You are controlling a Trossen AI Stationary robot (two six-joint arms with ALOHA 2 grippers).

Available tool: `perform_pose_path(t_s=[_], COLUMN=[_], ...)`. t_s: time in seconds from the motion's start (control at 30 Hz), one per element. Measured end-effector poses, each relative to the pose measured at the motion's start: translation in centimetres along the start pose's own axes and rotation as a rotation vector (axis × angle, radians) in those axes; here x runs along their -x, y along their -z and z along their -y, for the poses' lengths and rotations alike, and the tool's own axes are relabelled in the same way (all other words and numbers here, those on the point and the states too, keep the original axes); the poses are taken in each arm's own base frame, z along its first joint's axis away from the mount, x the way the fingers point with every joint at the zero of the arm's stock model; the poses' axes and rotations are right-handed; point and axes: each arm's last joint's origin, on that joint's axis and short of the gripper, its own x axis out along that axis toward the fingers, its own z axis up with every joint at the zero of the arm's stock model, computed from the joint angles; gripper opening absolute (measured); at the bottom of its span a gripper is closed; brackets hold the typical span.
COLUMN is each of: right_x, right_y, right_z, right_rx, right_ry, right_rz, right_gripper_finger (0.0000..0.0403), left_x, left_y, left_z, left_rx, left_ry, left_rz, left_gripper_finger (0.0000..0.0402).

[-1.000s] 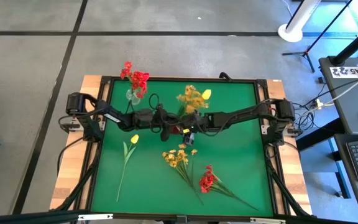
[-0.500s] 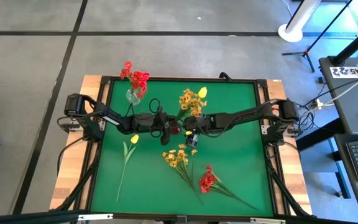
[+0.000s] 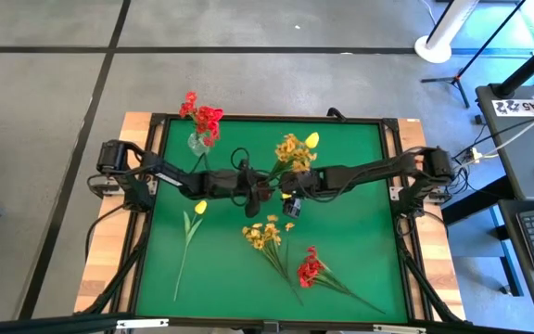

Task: Sort flowers into vase by color
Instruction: Put the red vase containing the yellow flowers on the center of the table upright

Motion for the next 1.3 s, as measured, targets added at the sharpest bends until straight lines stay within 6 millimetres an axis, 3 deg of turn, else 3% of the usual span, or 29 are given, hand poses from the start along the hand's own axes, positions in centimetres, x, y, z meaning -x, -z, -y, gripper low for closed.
perform_pose_path(t_s=[0.37,0.77,1.0,1.3], right_x=[1.1,1.3,1.3,1.3], right_y=[0.3,0.3,0.2,0.2], right_z=[0.4,0.4,0.4,0.4], right_rx=[-0.033,-0.058,-0.061,-0.061], right_ry=[0.015,0.015,0.013,0.014], right_rz=[-0.038,-0.031,-0.024,-0.02], right_gripper_finger=[0.0319,0.0319,0.0319,0.0319], left_x=[-0.9,1.7,1.9,2.0], left_y=[-1.2,-2.8,-2.9,-3.1], left_z=[0.2,0.8,0.7,-0.2], left_rx=[-0.006,-0.006,0.004,-0.029], left_ry=[-0.064,-0.09,-0.106,-0.356], left_rz=[-0.146,-0.208,-0.218,-0.164], left_gripper_finger=[0.0197,0.0197,0.0197,0.0202])
